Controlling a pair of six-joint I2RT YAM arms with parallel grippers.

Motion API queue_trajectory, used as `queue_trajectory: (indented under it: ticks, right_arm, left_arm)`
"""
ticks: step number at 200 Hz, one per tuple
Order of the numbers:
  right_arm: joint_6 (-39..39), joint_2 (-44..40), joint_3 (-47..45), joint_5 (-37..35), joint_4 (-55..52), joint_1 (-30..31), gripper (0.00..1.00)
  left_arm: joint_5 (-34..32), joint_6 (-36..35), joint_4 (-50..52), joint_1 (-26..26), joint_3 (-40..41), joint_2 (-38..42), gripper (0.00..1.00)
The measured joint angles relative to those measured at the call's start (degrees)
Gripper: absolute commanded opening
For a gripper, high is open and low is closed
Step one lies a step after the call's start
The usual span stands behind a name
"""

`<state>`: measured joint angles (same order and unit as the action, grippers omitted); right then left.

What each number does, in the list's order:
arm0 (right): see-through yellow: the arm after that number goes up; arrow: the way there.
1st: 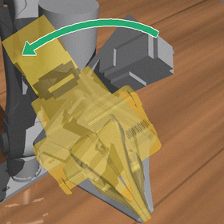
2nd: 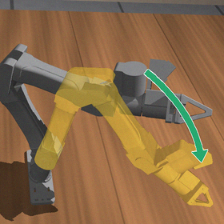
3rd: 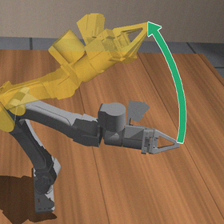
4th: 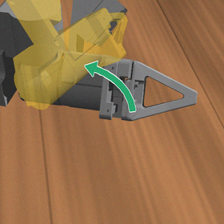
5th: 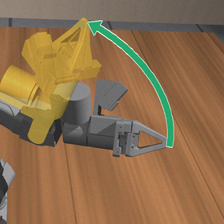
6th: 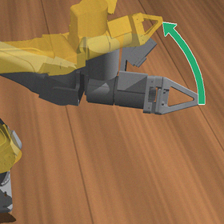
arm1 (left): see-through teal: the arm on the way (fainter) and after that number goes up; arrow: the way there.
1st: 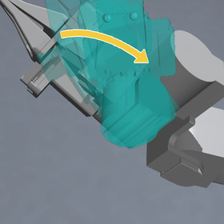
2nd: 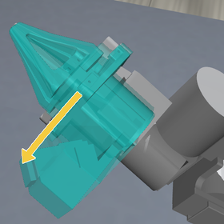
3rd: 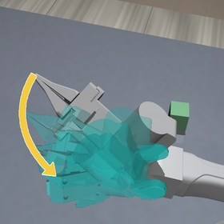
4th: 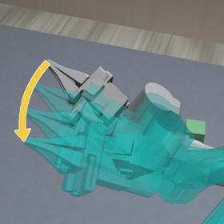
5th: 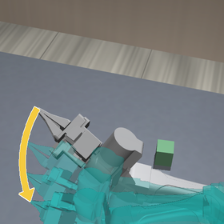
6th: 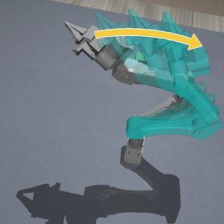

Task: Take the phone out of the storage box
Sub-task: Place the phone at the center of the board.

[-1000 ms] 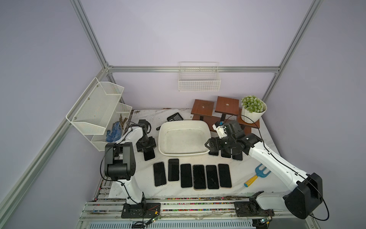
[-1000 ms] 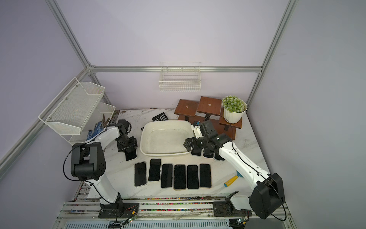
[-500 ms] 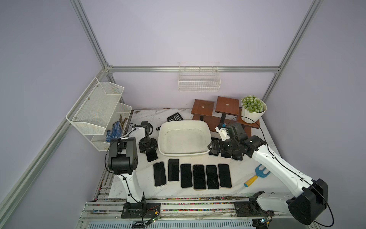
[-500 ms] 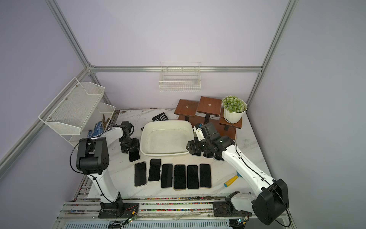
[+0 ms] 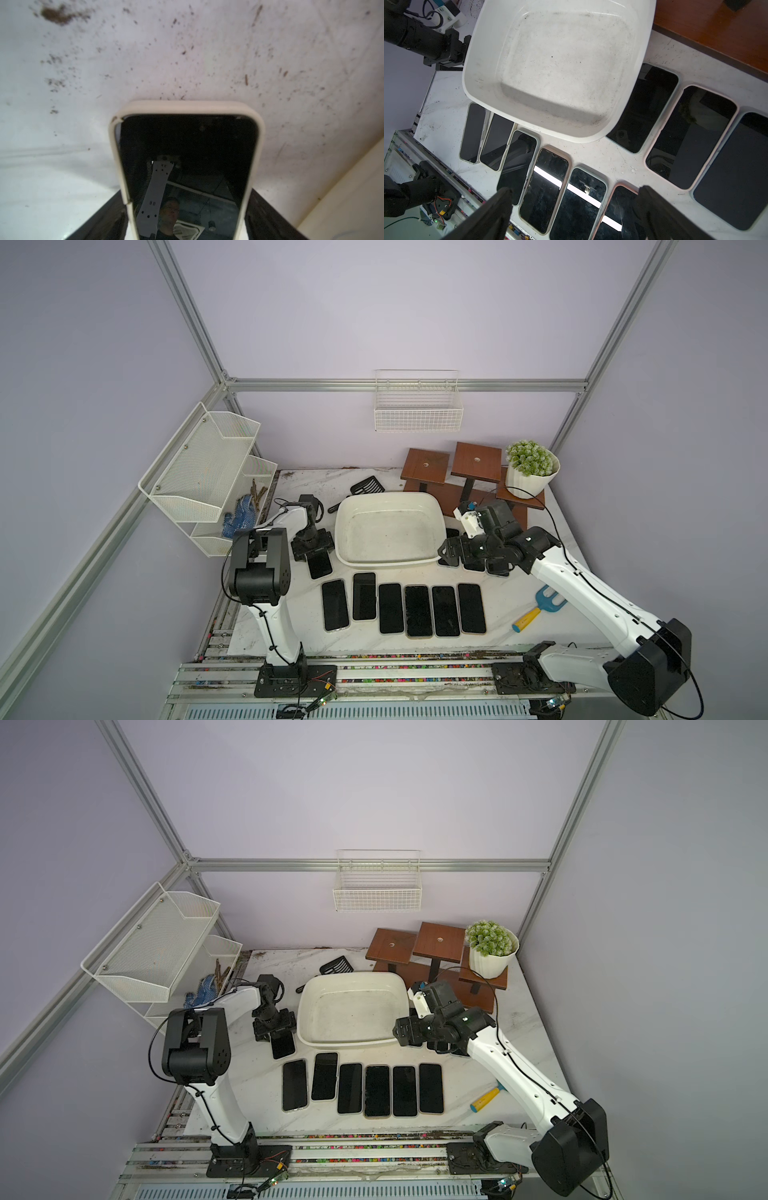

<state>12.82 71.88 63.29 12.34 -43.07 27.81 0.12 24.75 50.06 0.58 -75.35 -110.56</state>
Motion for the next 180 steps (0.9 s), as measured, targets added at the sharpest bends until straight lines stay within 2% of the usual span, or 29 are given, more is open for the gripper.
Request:
queue_trajectory:
  ticks: [11, 96, 140, 180]
  right_arm:
    - [0.00, 0.00, 0.00, 0.00, 0.00, 0.00, 0.99]
    - [-0.48, 0.02, 0.00, 0.42, 0.85, 0.00, 0.99]
    - [-0.46, 0.42, 0.00, 1.64, 4.28, 0.00, 0.99]
    - [-0.42, 0.46, 0.04, 2.51, 9.66, 0.00, 0.99]
  left_arm:
    - [0.22, 0.28, -0.11, -0.07, 0.00, 0.02, 1.00]
    - [1.36, 2.27, 2.47, -0.11, -2.47, 2.84, 1.00]
    - [1.16, 2.73, 5.20, 0.50, -6.34, 12.17, 1.00]
    - [0.87, 3.74, 5.84, 0.85, -5.55, 22.88, 1.00]
